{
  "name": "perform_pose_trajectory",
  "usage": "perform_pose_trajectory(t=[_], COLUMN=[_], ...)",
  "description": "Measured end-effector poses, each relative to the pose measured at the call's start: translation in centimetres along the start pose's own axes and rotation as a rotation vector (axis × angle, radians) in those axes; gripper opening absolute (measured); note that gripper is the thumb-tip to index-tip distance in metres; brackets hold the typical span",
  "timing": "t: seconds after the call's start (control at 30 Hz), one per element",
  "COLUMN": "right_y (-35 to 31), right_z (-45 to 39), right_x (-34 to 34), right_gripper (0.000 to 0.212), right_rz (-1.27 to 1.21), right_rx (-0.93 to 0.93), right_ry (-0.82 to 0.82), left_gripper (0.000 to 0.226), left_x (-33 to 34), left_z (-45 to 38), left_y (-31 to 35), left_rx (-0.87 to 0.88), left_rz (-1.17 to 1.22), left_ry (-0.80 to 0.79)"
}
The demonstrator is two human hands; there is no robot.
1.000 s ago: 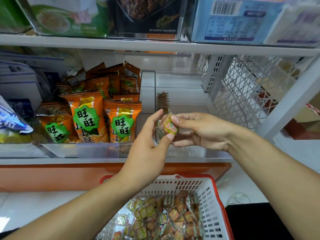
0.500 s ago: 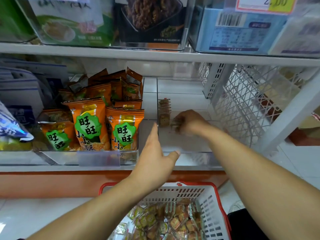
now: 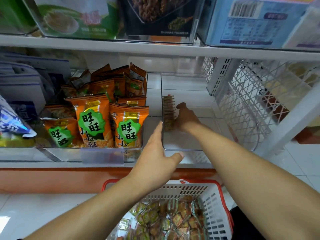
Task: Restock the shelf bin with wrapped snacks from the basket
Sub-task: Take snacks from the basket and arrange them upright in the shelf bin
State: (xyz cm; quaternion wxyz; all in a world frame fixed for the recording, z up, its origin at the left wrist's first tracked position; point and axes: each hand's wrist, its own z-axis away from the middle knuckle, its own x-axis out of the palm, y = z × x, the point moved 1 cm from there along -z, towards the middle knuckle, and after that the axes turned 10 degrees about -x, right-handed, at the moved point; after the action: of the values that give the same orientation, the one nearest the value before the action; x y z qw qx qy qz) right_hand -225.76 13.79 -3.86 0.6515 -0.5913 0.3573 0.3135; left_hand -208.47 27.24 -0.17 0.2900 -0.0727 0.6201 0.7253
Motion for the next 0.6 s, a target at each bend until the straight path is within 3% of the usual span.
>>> perform_pose_trajectory(t=[0.23, 0.33, 0.43, 0.53, 0.6], right_y=[-0.7, -2.2, -3.7, -4.3, -3.7], right_z=[1.3, 3.5, 7.0, 11.7, 15.2], right_x=[-1.8, -4.0, -5.6, -5.0, -3.6], right_gripper=[0.075, 0.047, 0.023, 0.011, 0.010], right_rz=[0.045, 0.120, 0.145, -0.299, -0.394], right_rx=[0.015, -0.116, -0.297, -0.461, -0.601], right_ry=[-0.023, 0.030, 0.180, 0.371, 0.408], left_gripper=[0.099, 0.105, 0.095, 0.070, 0.051], left_x=[-0.4, -0.6, -0.7, -1.0, -1.0], left_z=[1.3, 2.6, 4.1, 5.8, 6.1], left_y=[0.4, 0.4, 0.3, 0.0, -0.7], left_rx=[-0.023, -0.053, 0.010, 0.128, 0.156], left_rz=[0.020, -0.040, -0.123, -0.036, 0.023], left_ry=[-0.019, 0.010, 0.129, 0.237, 0.251])
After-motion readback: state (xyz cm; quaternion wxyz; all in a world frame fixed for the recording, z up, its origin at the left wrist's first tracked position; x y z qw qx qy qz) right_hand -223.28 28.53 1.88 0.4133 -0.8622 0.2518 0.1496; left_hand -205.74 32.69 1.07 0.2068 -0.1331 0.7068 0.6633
